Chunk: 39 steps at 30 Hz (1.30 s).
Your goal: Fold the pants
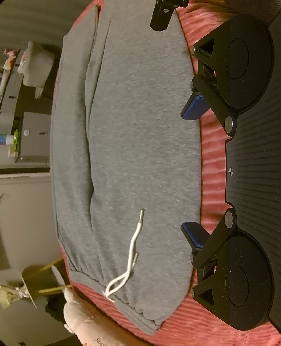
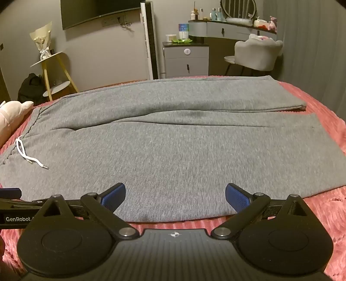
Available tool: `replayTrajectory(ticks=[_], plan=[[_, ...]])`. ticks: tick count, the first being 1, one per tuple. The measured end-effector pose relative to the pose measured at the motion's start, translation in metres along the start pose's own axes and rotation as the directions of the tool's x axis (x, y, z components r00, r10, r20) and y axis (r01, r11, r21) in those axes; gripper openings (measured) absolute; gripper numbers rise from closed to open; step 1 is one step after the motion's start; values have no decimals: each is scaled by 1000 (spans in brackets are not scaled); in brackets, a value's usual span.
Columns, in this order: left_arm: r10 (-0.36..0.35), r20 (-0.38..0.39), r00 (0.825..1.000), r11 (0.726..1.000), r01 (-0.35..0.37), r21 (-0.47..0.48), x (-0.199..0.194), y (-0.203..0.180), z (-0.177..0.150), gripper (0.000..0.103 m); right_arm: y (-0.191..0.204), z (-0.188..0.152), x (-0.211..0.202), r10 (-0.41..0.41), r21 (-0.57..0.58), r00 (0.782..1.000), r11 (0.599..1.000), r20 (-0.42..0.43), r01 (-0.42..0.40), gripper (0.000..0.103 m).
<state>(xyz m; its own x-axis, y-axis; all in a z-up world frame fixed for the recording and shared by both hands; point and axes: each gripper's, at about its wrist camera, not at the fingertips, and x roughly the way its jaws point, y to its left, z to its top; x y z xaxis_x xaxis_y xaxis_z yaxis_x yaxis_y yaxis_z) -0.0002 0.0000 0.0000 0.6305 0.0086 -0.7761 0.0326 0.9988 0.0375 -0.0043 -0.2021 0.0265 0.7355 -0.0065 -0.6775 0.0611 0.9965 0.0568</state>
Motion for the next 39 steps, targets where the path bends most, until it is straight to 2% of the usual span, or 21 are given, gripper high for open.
replayTrajectory(ticks=[39], plan=[[-3, -13, 1000, 1000, 3, 0, 1, -1, -1, 103, 1, 0, 0, 11, 9, 1000, 1000, -2, -11, 99]])
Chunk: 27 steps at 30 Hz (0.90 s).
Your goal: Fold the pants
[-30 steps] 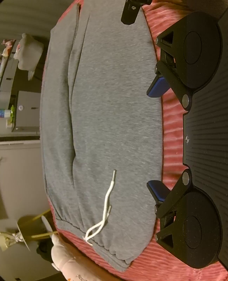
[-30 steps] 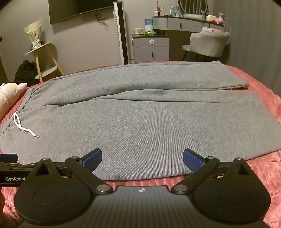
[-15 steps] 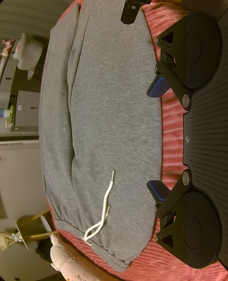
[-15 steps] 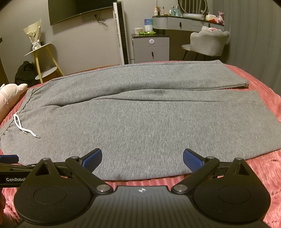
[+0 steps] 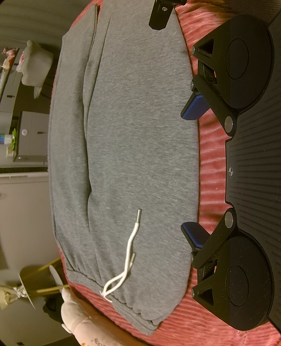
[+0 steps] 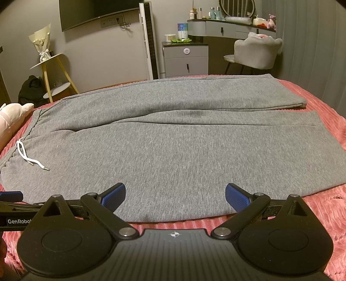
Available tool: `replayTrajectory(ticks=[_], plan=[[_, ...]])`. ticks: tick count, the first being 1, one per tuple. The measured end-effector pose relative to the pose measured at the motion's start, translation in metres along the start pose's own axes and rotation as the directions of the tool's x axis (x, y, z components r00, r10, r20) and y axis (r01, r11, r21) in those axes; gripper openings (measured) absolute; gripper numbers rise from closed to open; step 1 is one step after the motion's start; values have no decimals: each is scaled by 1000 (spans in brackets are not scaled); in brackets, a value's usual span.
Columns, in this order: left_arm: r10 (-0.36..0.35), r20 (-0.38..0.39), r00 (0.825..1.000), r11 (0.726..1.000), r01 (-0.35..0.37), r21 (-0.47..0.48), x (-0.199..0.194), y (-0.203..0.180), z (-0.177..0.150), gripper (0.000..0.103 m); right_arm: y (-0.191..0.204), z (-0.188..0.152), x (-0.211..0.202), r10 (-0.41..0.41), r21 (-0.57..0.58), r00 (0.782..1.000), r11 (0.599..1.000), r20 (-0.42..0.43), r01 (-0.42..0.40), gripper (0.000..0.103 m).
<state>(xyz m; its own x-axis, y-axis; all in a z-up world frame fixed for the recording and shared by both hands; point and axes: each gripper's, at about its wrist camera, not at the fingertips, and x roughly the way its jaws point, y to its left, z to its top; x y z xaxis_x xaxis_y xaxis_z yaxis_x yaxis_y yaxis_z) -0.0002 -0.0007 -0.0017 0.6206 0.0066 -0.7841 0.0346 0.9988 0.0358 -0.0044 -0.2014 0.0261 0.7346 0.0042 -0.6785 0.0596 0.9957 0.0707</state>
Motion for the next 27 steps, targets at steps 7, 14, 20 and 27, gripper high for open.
replayTrajectory(ticks=[7, 14, 20, 27], plan=[[-3, 0, 1000, 1000, 3, -2, 2, 1, -4, 103, 0, 1, 1, -2, -3, 1000, 1000, -1, 2, 99], [4, -5, 1000, 1000, -4, 4, 2, -1, -5, 103, -1, -1, -3, 4, 0, 1000, 1000, 2, -4, 99], [11, -11, 1000, 1000, -11, 8, 1, -2, -4, 103, -2, -1, -4, 13, 8, 1000, 1000, 4, -13, 99], [18, -15, 1000, 1000, -18, 21, 1, -4, -4, 103, -5, -1, -4, 24, 20, 1000, 1000, 4, -25, 99]])
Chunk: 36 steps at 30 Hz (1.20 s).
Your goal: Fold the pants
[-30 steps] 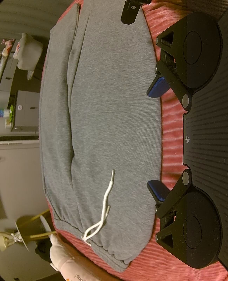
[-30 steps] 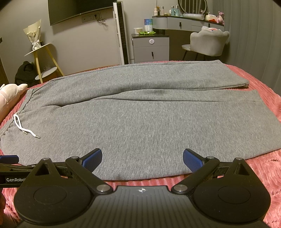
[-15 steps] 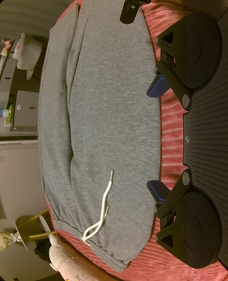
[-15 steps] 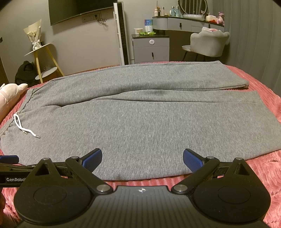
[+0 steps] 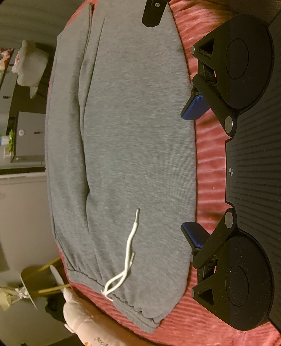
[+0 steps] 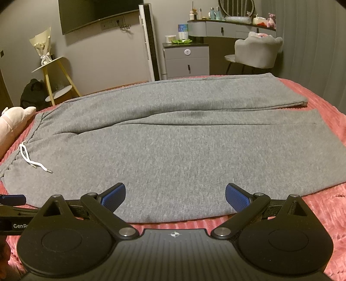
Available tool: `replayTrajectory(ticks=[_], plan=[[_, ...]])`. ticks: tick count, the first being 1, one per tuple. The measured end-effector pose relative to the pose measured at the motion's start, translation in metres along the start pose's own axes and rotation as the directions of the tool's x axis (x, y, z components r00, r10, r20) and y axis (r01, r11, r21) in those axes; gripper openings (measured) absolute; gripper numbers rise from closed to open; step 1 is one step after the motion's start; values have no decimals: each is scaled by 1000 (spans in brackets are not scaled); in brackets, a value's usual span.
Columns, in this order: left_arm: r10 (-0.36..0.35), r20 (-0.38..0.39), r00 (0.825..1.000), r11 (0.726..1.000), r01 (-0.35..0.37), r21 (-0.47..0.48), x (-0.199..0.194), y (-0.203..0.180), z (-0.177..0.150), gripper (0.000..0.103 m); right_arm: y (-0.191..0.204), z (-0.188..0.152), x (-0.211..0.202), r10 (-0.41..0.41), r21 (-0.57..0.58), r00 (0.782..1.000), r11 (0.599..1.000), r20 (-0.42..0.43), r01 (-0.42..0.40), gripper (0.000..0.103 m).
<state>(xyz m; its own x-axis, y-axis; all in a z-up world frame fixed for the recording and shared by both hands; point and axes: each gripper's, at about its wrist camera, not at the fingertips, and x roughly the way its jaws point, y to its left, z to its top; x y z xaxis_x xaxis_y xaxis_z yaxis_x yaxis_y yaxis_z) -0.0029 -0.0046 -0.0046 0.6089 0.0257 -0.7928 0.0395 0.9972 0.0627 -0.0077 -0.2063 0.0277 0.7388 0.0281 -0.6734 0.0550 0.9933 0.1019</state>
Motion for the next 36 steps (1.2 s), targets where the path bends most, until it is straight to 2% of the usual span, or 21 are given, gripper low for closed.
replayTrajectory(ticks=[9, 15, 19, 27, 36], plan=[[13, -8, 1000, 1000, -13, -2, 1, 0, 1, 103, -2, 1, 2, 15, 16, 1000, 1000, -7, -15, 99], [36, 31, 999, 999, -36, -2, -6, -1, 3, 103, -5, 1, 2, 26, 24, 1000, 999, -5, -26, 99], [58, 19, 998, 998, -58, 14, -3, -3, 4, 103, -6, 1, 8, 29, 31, 999, 999, -25, -28, 99], [50, -22, 998, 999, -51, -8, 5, 0, 9, 103, -10, 2, 16, 43, 51, 998, 998, -42, -41, 99], [45, -56, 997, 999, -45, 12, 15, -4, 15, 103, -21, 5, 27, 65, 94, 996, 994, -58, -60, 99]])
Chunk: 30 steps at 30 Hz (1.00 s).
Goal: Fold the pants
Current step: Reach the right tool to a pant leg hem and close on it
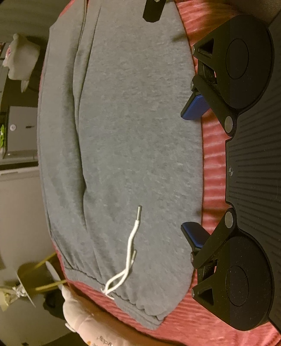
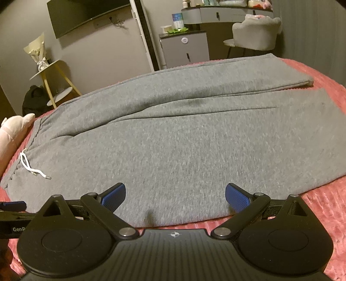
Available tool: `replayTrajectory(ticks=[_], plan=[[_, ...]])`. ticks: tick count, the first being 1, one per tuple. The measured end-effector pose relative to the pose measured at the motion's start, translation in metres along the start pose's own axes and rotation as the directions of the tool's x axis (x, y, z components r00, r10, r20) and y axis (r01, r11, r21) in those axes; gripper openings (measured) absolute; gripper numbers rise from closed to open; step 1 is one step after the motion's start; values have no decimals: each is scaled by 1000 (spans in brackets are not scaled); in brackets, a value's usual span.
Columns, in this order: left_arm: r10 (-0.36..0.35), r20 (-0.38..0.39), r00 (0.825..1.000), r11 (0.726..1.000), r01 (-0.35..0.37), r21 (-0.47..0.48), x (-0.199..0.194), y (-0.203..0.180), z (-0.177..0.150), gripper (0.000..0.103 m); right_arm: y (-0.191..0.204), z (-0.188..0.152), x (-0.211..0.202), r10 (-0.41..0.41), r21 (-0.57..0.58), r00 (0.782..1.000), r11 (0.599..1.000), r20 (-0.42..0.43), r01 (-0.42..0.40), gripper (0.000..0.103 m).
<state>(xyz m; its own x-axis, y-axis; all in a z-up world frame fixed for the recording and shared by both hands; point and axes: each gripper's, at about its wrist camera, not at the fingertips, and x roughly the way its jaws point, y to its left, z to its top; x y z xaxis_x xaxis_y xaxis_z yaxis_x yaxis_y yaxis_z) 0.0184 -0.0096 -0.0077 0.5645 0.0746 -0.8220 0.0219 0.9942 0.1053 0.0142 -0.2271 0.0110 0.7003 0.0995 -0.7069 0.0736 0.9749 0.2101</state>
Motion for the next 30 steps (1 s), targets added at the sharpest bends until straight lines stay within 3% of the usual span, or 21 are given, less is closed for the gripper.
replayTrajectory(ticks=[7, 14, 20, 25, 30], plan=[[21, -30, 999, 1000, -22, -12, 12, 2, 5, 103, -13, 3, 7, 32, 67, 999, 997, -29, -30, 99], [13, 5, 1000, 999, -12, -42, 21, -5, 38, 103, -21, 10, 23, 58, 111, 996, 993, -73, -50, 99], [-13, 42, 999, 999, 15, -43, 31, -20, 66, 103, -30, 18, 37, -10, 116, 996, 993, -84, 19, 99], [-29, 28, 999, 999, 30, -36, 44, -27, 76, 103, -37, 22, 48, -48, 122, 995, 991, -86, 58, 99], [-30, 23, 999, 997, 32, -63, 53, -27, 83, 103, -43, 25, 52, -67, 138, 997, 988, -37, 71, 99]])
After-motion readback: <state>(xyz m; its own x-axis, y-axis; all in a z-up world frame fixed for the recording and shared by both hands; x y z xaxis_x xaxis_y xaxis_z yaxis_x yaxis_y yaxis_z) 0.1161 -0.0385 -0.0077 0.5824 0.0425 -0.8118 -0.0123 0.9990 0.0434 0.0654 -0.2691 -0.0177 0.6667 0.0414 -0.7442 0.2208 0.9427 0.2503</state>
